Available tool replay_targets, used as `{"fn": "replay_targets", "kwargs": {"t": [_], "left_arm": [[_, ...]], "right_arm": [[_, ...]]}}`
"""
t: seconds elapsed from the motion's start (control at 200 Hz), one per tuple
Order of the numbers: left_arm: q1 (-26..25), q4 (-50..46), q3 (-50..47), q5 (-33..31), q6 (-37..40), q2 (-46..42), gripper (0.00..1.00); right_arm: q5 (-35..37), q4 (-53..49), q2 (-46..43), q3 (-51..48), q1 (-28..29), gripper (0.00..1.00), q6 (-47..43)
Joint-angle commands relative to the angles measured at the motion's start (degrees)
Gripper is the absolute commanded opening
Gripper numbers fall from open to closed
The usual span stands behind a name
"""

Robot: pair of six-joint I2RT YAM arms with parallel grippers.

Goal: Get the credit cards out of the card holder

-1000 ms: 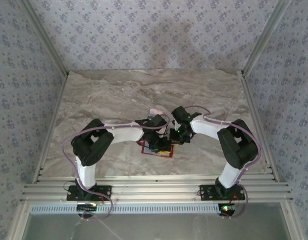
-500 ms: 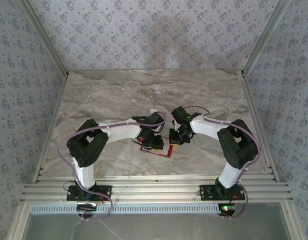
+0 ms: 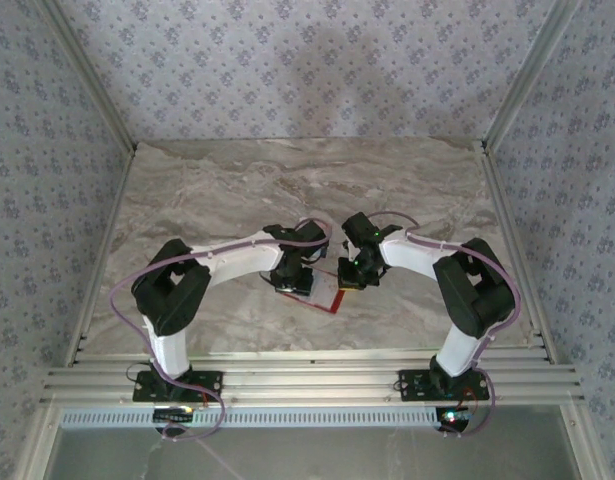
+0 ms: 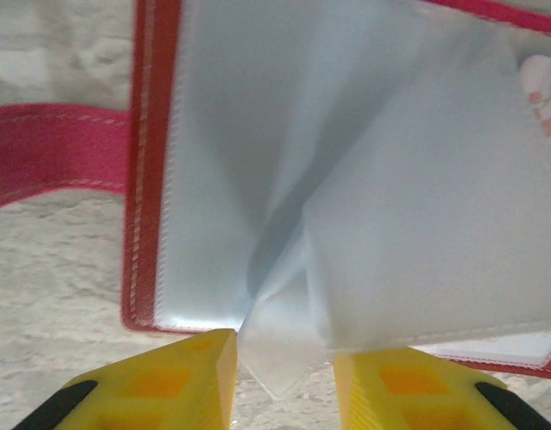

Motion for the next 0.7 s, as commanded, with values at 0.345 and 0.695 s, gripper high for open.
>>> {"fn": "replay_targets", "kwargs": {"t": [0.345, 0.695], "left_arm": [[-0.8, -8.4, 2.6, -10.4, 1.3, -0.4, 0.37], [-0.3, -4.7, 2.4, -4.8, 1.9, -2.1, 0.34]], "right_arm": [[0.4, -3.9, 0.7, 2.0, 0.5, 0.1, -1.1], [0.6, -3.2, 0.9, 2.4, 0.6, 0.11, -0.9]]}}
